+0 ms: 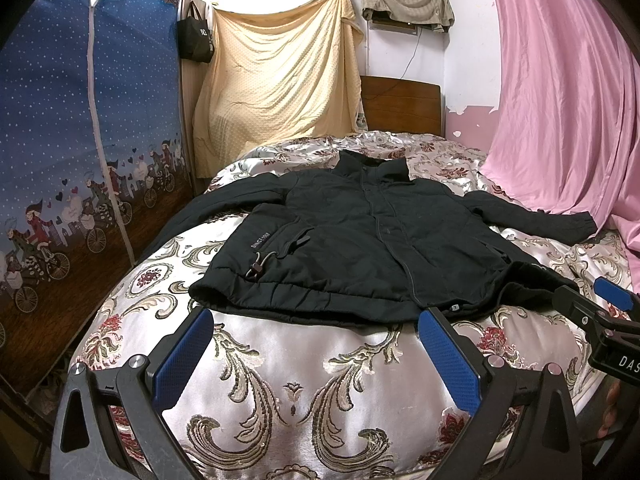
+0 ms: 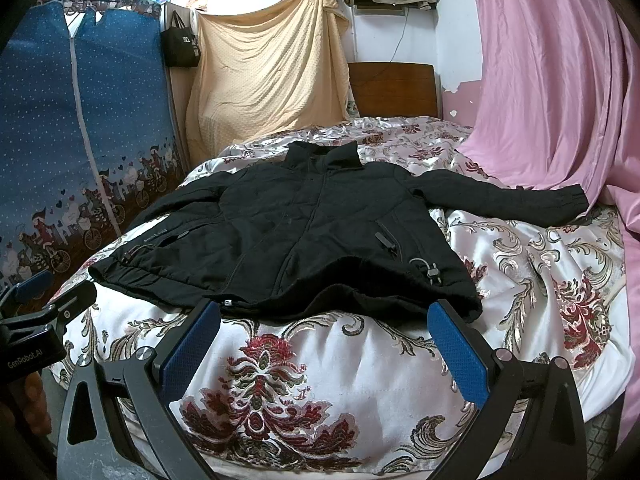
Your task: Fold large clothes
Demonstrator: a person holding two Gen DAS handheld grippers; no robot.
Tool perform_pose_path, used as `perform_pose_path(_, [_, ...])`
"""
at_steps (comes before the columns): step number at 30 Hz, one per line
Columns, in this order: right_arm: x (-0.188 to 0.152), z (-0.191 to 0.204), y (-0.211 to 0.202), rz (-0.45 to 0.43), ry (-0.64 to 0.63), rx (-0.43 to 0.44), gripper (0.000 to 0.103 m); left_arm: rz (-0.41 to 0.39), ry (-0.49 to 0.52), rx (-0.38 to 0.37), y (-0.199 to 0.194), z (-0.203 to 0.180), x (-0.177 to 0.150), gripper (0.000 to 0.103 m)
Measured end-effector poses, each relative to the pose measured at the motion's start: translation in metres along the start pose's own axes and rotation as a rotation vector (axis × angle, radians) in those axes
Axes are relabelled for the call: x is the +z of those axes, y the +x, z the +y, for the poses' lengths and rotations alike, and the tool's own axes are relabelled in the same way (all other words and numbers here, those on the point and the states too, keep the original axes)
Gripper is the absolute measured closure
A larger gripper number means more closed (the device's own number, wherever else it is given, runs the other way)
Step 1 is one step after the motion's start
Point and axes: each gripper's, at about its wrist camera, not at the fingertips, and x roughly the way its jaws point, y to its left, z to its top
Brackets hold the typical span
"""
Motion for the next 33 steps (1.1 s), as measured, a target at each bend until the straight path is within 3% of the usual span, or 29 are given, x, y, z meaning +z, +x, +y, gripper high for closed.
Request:
perform_pose_path(13, [0.001,0.002,0.001,0.003,-0.001,0.000,0.001,0.002,0.000,0.001,0.000,0.000,0.000,0.000])
perform_pose_path(25, [-0.004,-0.011,0.013,0.051,0.021,0.006,0.001,0.138,0.051,0.049,0.028,-0.008,0.015,0.000])
perform_pose_path(33, [0.020,-0.038,0.019,0.023,0.079,0.001,0.001,0.174,0.106,0.104,0.051,-0.016,0.045,0.000])
